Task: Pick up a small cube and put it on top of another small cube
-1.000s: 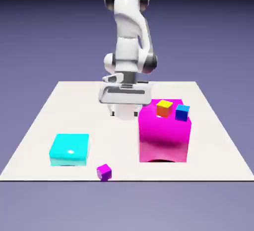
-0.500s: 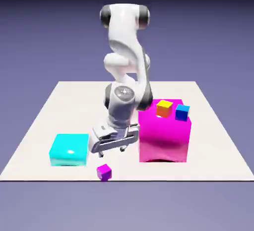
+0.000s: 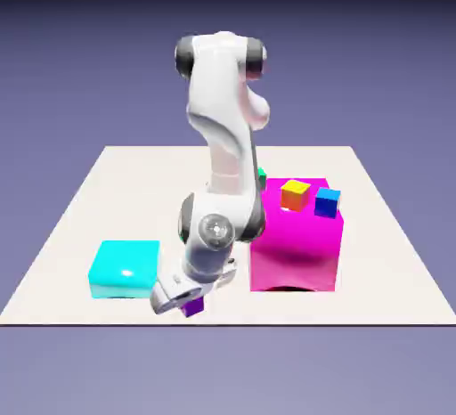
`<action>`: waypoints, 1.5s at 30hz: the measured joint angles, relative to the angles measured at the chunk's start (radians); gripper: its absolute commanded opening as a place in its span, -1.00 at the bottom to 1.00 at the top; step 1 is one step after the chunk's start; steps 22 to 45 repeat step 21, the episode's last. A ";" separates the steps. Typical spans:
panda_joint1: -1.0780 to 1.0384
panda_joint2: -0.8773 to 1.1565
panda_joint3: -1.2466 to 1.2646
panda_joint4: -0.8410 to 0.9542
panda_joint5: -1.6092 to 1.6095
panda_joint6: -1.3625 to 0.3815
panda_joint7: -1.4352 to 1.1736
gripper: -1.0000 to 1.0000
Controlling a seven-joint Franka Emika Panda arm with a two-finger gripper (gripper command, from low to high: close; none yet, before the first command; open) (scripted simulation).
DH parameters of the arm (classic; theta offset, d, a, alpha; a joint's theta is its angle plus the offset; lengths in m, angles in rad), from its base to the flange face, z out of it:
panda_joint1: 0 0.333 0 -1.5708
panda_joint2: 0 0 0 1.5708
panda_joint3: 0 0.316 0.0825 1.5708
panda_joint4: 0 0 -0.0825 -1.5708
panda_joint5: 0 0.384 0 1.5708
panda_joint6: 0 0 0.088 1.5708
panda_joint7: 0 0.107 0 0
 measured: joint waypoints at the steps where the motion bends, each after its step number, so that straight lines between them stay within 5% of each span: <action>1: 0.023 -0.036 0.029 0.002 0.010 -0.042 0.012 -1.00; 12: 0.286 -0.432 0.346 0.025 0.115 -0.500 0.137 -1.00; 18: 0.262 -0.443 0.334 -0.156 0.110 -0.329 0.145 -1.00; 19: 0.262 -0.444 0.334 -0.159 0.110 -0.326 0.145 1.00; 45: 0.261 -0.444 0.334 -0.159 0.108 -0.325 0.145 1.00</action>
